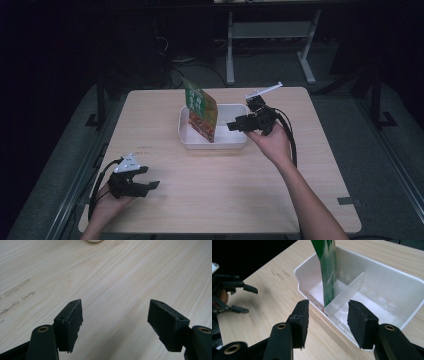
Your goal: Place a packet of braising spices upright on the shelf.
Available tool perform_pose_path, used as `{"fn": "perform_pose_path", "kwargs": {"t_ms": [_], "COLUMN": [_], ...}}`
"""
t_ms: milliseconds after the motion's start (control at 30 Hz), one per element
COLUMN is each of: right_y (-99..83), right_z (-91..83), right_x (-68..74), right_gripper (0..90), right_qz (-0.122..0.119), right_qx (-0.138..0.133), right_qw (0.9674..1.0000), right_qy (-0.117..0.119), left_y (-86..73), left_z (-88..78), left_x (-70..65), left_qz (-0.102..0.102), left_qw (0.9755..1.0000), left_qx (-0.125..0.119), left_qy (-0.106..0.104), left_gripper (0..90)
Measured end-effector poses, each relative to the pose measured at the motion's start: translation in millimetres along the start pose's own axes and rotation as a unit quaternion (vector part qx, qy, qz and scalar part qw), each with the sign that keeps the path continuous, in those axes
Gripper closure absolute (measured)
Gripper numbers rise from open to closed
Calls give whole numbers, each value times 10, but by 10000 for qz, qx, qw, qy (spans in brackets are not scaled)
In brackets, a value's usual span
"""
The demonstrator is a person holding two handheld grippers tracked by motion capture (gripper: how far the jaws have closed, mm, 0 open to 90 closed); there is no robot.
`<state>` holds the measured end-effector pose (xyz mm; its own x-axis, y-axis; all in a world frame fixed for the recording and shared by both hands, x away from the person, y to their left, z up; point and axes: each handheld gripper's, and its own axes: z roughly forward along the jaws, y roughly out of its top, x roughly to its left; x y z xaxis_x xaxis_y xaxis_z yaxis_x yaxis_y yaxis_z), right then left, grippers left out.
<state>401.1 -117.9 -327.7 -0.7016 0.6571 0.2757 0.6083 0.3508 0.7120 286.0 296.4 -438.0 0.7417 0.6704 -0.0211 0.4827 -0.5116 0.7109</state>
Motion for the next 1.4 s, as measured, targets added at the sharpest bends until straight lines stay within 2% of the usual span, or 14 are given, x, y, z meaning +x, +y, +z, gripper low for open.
{"fn": "perform_pose_path", "kwargs": {"t_ms": [333,800,1400], "right_y": [-231,-619,-1022], "right_z": [-69,-200,-322], "right_x": [-70,-226,-299], "right_gripper": [494,482,468], "right_qz": [66,341,493], "right_qx": [21,-14,-8], "right_qw": [10000,9994,9987], "right_qy": [-13,-49,-113], "left_y": [6,14,17], "left_z": [9,29,39], "left_x": [-14,-27,-30], "left_qz": [27,24,27], "left_qw": [10000,10000,10000], "left_qx": [18,26,26], "left_qy": [9,-12,-19], "left_gripper": [273,266,262]}}
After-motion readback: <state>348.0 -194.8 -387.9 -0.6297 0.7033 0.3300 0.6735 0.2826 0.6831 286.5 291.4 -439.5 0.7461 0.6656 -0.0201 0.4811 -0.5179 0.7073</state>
